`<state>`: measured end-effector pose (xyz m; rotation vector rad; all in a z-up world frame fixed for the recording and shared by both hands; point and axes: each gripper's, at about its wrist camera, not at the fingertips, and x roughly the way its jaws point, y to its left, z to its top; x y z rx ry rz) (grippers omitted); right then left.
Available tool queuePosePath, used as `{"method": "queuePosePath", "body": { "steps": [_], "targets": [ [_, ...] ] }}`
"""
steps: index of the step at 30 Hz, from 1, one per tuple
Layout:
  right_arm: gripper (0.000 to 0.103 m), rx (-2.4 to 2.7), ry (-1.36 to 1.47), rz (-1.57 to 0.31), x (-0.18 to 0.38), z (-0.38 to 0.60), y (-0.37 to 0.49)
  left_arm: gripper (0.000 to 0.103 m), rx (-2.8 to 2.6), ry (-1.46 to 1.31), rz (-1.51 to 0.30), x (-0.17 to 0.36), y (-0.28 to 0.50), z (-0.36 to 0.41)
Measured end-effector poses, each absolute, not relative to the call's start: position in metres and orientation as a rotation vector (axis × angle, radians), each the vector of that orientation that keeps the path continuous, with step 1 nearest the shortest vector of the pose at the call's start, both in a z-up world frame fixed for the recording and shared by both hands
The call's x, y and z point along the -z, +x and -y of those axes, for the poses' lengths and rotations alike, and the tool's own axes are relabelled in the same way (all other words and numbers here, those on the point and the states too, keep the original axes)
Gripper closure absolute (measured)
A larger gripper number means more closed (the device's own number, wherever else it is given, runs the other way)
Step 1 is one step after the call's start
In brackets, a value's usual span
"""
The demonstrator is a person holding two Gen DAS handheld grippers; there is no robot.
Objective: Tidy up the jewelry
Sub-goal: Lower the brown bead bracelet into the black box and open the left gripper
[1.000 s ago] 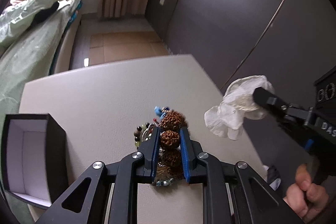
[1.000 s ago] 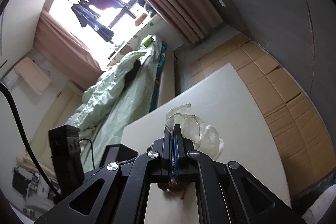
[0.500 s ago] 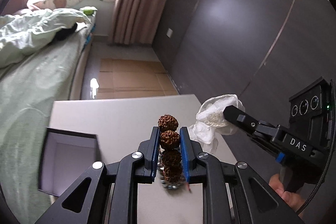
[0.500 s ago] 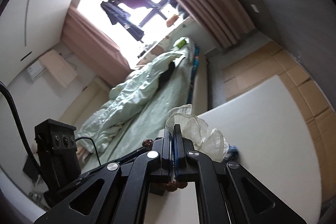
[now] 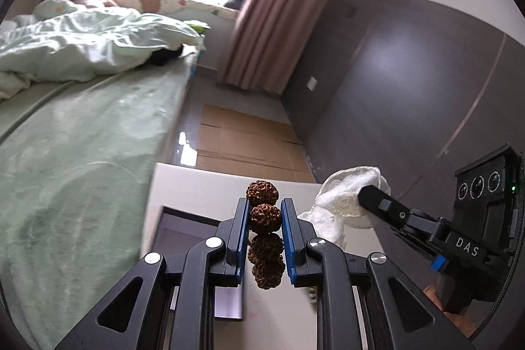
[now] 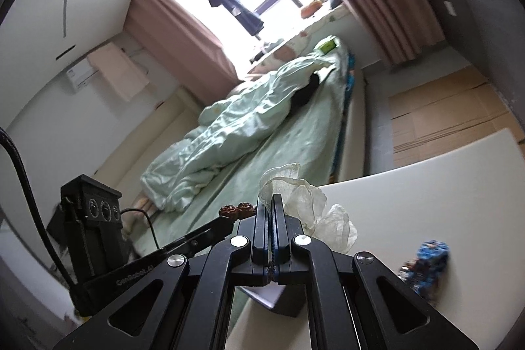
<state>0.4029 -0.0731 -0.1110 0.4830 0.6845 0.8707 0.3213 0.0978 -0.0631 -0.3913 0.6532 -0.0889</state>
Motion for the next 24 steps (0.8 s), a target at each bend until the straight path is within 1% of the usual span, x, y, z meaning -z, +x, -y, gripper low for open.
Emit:
{"method": "queuePosePath", "body": {
  "steps": [7, 10, 11, 13, 14, 15, 24],
  "targets": [
    [0.099, -0.957, 0.455, -0.758, 0.12, 0.031, 0.407, 0.083, 0.016, -0.427, -0.629, 0.063, 0.306, -0.127],
    [0.099, -0.991, 0.449, -0.819, 0.128, 0.013, 0.409, 0.083, -0.005, -0.441, -0.627, 0.064, 0.3, -0.134],
    [0.096, -0.986, 0.438, -0.838, 0.129, 0.008, 0.409, 0.083, -0.011, -0.446, -0.628, 0.064, 0.298, -0.136],
    [0.066, -0.968, 0.406, -0.893, 0.138, -0.001, 0.41, 0.083, -0.016, -0.454, -0.63, 0.065, 0.298, -0.141],
    [0.034, -0.955, 0.404, -0.911, 0.141, -0.002, 0.41, 0.083, -0.015, -0.454, -0.633, 0.066, 0.298, -0.14],
    [0.02, -0.937, 0.409, -0.915, 0.144, 0.0, 0.41, 0.083, -0.014, -0.45, -0.637, 0.066, 0.298, -0.139],
    [0.02, -0.834, 0.44, -0.9, 0.142, 0.038, 0.407, 0.082, 0.004, -0.401, -0.73, 0.081, 0.314, -0.12]
  ]
}}
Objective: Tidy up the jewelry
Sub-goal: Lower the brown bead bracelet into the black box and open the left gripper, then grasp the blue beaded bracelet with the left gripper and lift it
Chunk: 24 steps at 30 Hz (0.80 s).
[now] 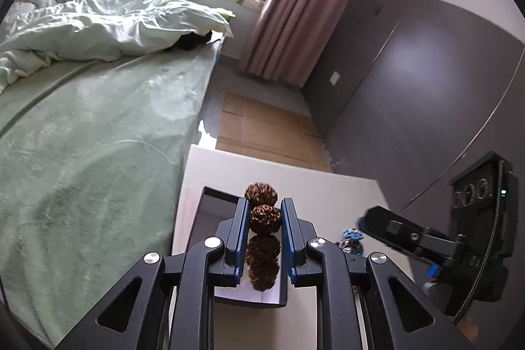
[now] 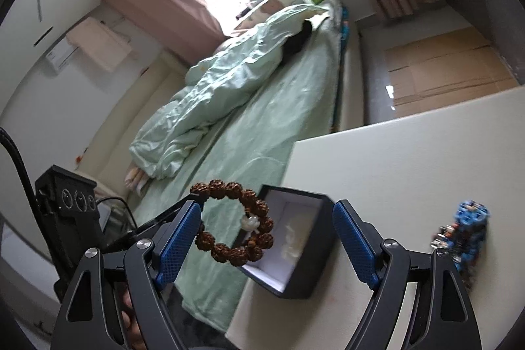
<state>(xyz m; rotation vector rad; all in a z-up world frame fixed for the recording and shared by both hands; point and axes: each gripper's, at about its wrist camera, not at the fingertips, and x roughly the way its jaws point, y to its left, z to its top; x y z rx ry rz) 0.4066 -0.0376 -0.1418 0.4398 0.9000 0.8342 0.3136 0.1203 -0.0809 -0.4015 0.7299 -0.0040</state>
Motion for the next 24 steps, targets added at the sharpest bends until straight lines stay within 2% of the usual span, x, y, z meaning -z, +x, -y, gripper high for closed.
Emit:
{"method": "queuePosePath", "body": {
  "steps": [1, 2, 3, 5, 9, 24],
  "targets": [
    [0.02, -0.819, 0.437, -0.903, 0.141, 0.041, 0.406, 0.081, -0.022, -0.383, -0.739, 0.082, 0.315, -0.121],
    [0.02, -0.806, 0.434, -0.905, 0.141, 0.043, 0.405, 0.072, -0.047, -0.367, -0.747, 0.082, 0.315, -0.12],
    [0.02, -0.795, 0.435, -0.908, 0.142, 0.048, 0.405, 0.049, -0.069, -0.355, -0.753, 0.083, 0.316, -0.12],
    [0.02, -0.776, 0.446, -0.914, 0.144, 0.059, 0.404, 0.022, -0.089, -0.355, -0.733, 0.082, 0.314, -0.123],
    [0.02, -0.736, 0.464, -0.906, 0.142, 0.08, 0.401, 0.021, -0.074, -0.345, -0.685, 0.077, 0.308, -0.116],
    [0.02, -0.521, 0.528, -0.947, 0.159, 0.157, 0.404, 0.021, 0.094, -0.227, -0.756, 0.092, 0.331, -0.04]
  ]
}}
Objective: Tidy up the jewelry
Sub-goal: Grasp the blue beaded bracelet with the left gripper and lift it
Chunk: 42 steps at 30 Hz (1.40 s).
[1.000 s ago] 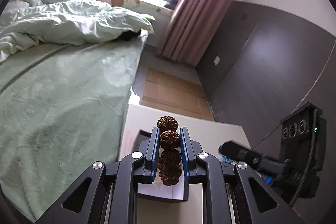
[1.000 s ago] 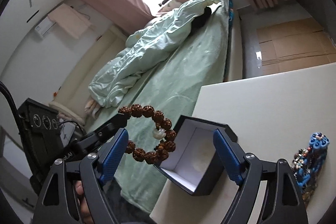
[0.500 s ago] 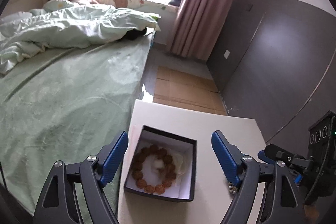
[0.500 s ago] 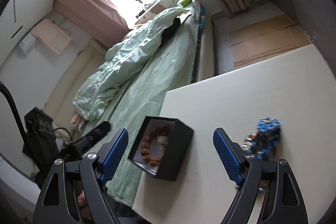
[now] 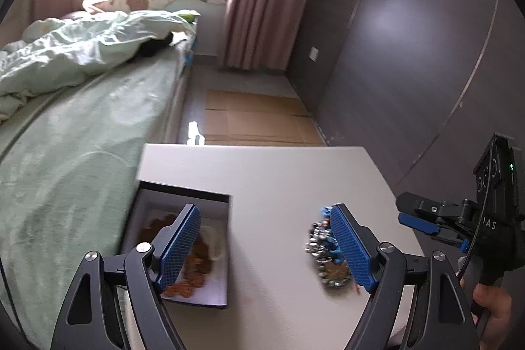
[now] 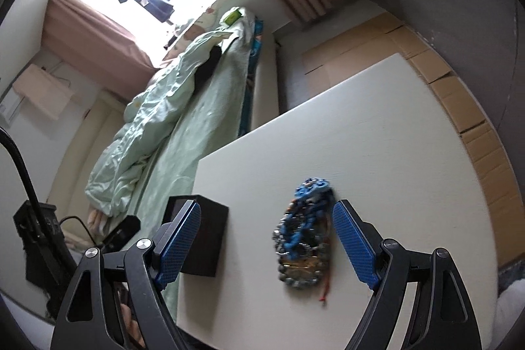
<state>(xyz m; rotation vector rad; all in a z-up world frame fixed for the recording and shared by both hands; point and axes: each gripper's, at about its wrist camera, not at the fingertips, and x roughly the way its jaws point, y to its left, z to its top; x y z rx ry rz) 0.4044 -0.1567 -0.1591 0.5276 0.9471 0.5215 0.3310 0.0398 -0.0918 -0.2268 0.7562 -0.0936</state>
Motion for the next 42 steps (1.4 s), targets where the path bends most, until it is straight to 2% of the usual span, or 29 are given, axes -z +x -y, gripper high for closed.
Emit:
{"method": "queuePosePath", "body": {
  "steps": [5, 9, 13, 26, 37, 39, 42],
  "targets": [
    [0.021, -0.476, 0.527, -0.958, 0.164, 0.168, 0.403, 0.022, 0.163, -0.221, -0.785, 0.101, 0.345, -0.019],
    [0.027, -0.444, 0.561, -0.954, 0.167, 0.177, 0.407, 0.033, 0.201, -0.194, -0.867, 0.112, 0.366, -0.003],
    [0.033, -0.422, 0.596, -0.968, 0.175, 0.187, 0.411, 0.033, 0.238, -0.155, -0.924, 0.113, 0.384, 0.015],
    [0.033, -0.365, 0.753, -0.961, 0.188, 0.219, 0.415, 0.033, 0.311, -0.03, -1.096, 0.142, 0.434, 0.065],
    [0.033, -0.298, 0.801, -1.003, 0.203, 0.228, 0.416, 0.033, 0.288, -0.073, -1.18, 0.183, 0.449, 0.071],
    [0.033, -0.289, 0.798, -1.018, 0.206, 0.227, 0.417, 0.058, 0.273, -0.075, -1.186, 0.187, 0.449, 0.07],
    [0.033, -0.291, 0.806, -1.039, 0.212, 0.224, 0.419, 0.083, 0.272, -0.108, -1.162, 0.178, 0.447, 0.063]
  ]
}}
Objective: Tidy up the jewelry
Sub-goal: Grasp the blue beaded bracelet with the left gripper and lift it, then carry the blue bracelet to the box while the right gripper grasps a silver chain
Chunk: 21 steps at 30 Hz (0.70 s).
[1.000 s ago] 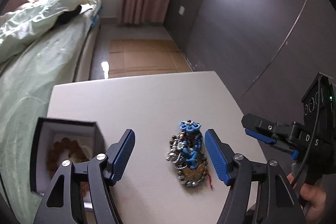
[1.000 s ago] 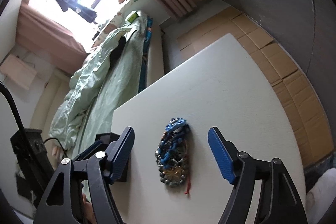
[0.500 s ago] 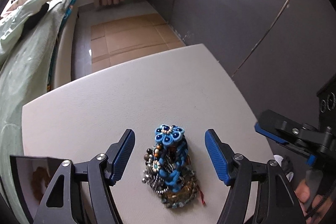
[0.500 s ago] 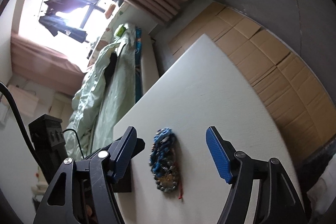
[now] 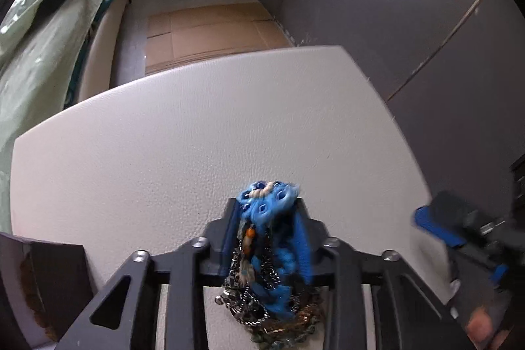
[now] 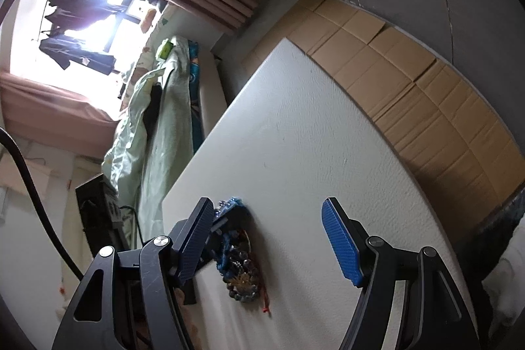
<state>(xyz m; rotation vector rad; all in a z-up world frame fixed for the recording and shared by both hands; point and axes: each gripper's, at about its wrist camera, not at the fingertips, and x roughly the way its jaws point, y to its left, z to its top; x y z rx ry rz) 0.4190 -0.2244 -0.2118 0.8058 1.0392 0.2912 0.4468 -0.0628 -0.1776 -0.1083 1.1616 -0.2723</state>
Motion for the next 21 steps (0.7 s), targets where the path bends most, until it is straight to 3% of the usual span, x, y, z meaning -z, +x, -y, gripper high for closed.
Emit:
{"method": "queuePosePath", "body": {
  "steps": [11, 21],
  "targets": [
    [0.057, -0.362, 0.706, -1.097, 0.217, 0.187, 0.422, 0.085, 0.26, -0.166, -1.068, 0.142, 0.419, 0.035],
    [0.063, -0.403, 0.566, -1.14, 0.219, 0.153, 0.416, 0.085, 0.236, -0.224, -1.002, 0.116, 0.397, 0.011]
  ]
}}
